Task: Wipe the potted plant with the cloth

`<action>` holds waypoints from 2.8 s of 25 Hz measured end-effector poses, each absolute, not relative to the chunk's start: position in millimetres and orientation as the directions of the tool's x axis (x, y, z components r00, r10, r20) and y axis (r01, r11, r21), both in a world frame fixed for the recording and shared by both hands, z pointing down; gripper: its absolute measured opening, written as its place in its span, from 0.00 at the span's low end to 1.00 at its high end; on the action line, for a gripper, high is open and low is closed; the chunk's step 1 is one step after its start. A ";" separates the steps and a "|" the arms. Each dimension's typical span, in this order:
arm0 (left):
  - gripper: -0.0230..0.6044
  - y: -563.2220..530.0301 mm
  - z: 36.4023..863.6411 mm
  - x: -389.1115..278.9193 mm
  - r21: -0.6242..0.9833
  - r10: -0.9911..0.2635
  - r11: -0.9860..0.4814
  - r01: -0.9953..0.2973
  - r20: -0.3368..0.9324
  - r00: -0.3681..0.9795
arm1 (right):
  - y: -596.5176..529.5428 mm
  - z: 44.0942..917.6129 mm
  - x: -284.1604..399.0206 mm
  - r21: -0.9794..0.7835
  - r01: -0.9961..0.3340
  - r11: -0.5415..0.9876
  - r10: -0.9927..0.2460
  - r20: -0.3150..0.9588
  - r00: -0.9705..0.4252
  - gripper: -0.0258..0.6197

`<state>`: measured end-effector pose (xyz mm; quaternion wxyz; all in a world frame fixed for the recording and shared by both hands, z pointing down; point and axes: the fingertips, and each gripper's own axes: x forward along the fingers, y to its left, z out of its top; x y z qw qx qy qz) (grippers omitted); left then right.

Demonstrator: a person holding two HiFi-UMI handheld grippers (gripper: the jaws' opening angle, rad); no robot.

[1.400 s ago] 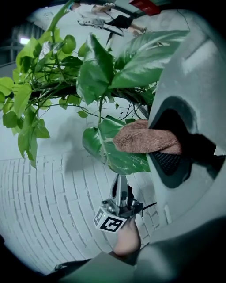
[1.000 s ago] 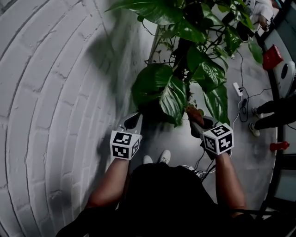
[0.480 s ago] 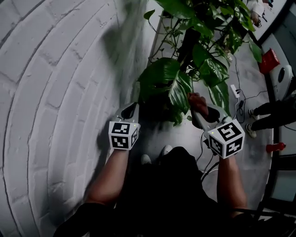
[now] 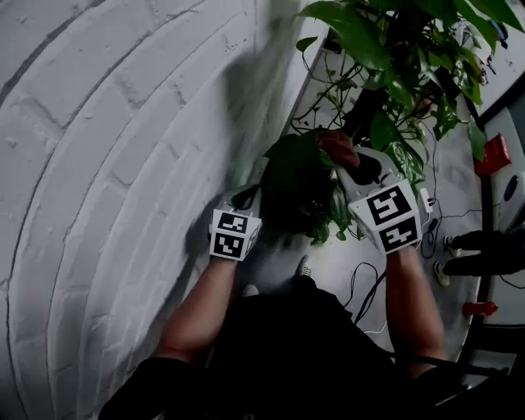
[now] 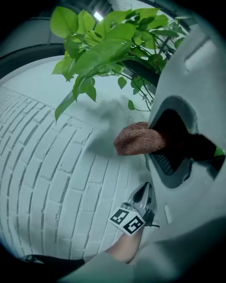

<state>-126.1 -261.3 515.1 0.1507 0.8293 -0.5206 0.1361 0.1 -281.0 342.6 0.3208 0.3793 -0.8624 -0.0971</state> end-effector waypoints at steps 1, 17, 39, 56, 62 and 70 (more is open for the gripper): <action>0.06 -267.1 515.3 -128.3 0.113 -0.828 -0.401 -0.909 0.380 0.412 | -292.6 341.9 0.5 0.415 -0.592 0.691 -0.719 0.480 -0.503 0.14; 0.06 -312.7 518.1 -73.5 0.200 -0.795 -0.493 -0.847 0.292 0.532 | -355.0 395.4 -3.2 0.333 -0.561 0.758 -0.639 0.554 -0.534 0.14; 0.06 -269.2 478.2 -85.9 0.028 -0.762 -0.595 -0.803 0.298 0.575 | -305.5 448.6 -66.1 0.283 -0.421 0.861 -0.494 0.658 -0.568 0.14; 0.06 -261.5 479.7 -106.2 -0.017 -0.773 -0.584 -0.811 0.318 0.550 | -271.8 461.0 -108.9 0.232 -0.345 0.909 -0.403 0.696 -0.595 0.14; 0.06 -255.5 483.3 -107.1 -0.012 -0.763 -0.592 -0.806 0.331 0.555 | -260.6 459.6 -111.8 0.308 -0.301 0.903 -0.429 0.704 -0.567 0.14; 0.06 -244.7 490.9 -100.9 -0.017 -0.739 -0.616 -0.788 0.358 0.570 | -241.2 458.5 -111.1 0.461 -0.195 0.866 -0.490 0.702 -0.518 0.14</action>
